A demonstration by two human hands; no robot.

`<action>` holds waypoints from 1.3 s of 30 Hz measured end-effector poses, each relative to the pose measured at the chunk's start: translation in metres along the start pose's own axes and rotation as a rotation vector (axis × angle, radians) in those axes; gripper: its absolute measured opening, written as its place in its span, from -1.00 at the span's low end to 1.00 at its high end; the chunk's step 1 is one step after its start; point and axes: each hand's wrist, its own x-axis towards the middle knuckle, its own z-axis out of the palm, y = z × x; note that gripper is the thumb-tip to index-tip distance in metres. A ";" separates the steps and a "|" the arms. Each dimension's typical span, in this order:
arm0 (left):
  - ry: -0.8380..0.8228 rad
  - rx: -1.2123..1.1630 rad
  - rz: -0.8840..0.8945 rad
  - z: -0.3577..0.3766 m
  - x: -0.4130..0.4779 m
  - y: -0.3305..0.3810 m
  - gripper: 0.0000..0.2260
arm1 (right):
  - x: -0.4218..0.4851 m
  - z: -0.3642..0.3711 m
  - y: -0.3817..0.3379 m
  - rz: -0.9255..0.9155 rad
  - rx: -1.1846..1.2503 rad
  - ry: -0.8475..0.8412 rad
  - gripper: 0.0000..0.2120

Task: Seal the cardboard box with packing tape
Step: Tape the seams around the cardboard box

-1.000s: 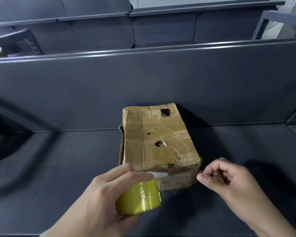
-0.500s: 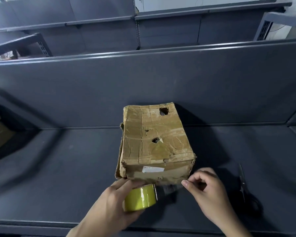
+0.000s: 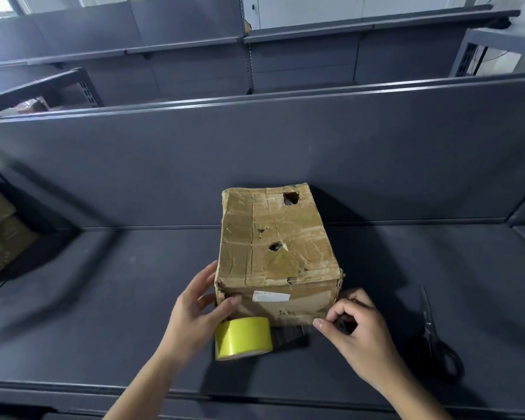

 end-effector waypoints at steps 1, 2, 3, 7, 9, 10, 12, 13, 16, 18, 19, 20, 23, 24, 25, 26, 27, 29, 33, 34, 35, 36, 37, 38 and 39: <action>-0.004 -0.001 -0.001 0.004 0.000 0.003 -0.36 | -0.002 0.000 0.000 -0.007 -0.010 -0.009 -0.73; 0.002 0.010 0.006 0.009 -0.001 0.006 -0.50 | -0.004 0.001 0.000 -0.016 -0.021 -0.014 -0.73; 0.027 0.029 0.014 0.013 -0.003 0.008 -0.66 | -0.006 0.002 0.001 -0.021 -0.032 -0.015 -0.73; -0.022 0.079 0.048 0.016 -0.020 0.017 -0.86 | -0.012 0.005 0.004 -0.009 -0.033 -0.020 -0.73; -0.228 0.111 0.041 0.009 -0.028 0.013 -0.47 | -0.012 0.006 0.004 -0.001 -0.020 -0.029 -0.74; -0.301 0.187 0.037 0.005 -0.031 0.012 -0.27 | -0.012 0.006 0.004 0.004 -0.014 -0.036 -0.75; -0.330 0.399 0.042 0.000 -0.033 0.009 -0.11 | -0.010 0.006 0.001 0.021 0.003 -0.055 -0.76; -0.305 0.461 0.051 0.001 -0.033 0.008 -0.12 | -0.010 0.006 0.000 0.026 0.008 -0.060 -0.76; -0.226 0.461 0.070 0.007 -0.029 0.011 -0.20 | -0.007 0.004 -0.004 0.018 0.032 -0.038 -0.74; -0.190 0.377 0.051 0.007 -0.027 0.009 -0.21 | -0.006 0.001 -0.008 0.009 0.067 -0.015 -0.73; -0.174 0.347 0.047 0.007 -0.027 0.013 -0.21 | -0.006 -0.001 -0.011 0.004 0.091 -0.006 -0.73; -0.162 0.335 0.057 0.006 -0.026 0.016 -0.20 | -0.005 -0.004 -0.015 0.005 0.121 0.002 -0.74; -0.130 0.341 0.076 0.005 -0.025 0.035 -0.21 | -0.004 -0.011 -0.029 0.053 0.224 0.017 -0.75; -0.129 0.345 0.087 0.006 -0.025 0.041 -0.22 | -0.004 -0.012 -0.032 0.066 0.238 0.024 -0.74; -0.123 0.349 0.094 0.008 -0.026 0.048 -0.22 | -0.005 -0.013 -0.035 0.073 0.247 0.036 -0.75; -0.108 0.338 0.104 0.008 -0.027 0.053 -0.22 | -0.006 -0.014 -0.036 0.079 0.254 0.049 -0.75; -0.077 0.316 0.093 0.008 -0.029 0.060 -0.24 | -0.006 -0.015 -0.037 0.085 0.268 0.062 -0.71; -0.040 0.253 0.072 0.009 -0.033 0.076 -0.34 | -0.009 -0.018 -0.036 0.095 0.310 0.098 -0.57; -0.104 0.278 0.077 0.013 -0.037 0.104 -0.41 | -0.010 -0.022 -0.037 0.129 0.446 0.166 -0.50; -0.116 0.297 0.065 0.014 -0.039 0.110 -0.39 | -0.010 -0.023 -0.038 0.132 0.478 0.168 -0.52; -0.126 0.322 0.051 0.015 -0.042 0.115 -0.37 | -0.010 -0.024 -0.037 0.129 0.499 0.162 -0.55; -0.136 0.356 0.037 0.015 -0.044 0.119 -0.35 | -0.010 -0.026 -0.036 0.127 0.523 0.152 -0.58; -0.145 0.387 0.025 0.016 -0.047 0.123 -0.32 | -0.011 -0.028 -0.036 0.132 0.554 0.138 -0.58; -0.155 0.415 0.023 0.017 -0.050 0.127 -0.30 | -0.012 -0.031 -0.035 0.145 0.586 0.122 -0.54; -0.158 0.442 0.033 0.018 -0.053 0.133 -0.28 | -0.012 -0.032 -0.034 0.163 0.614 0.102 -0.49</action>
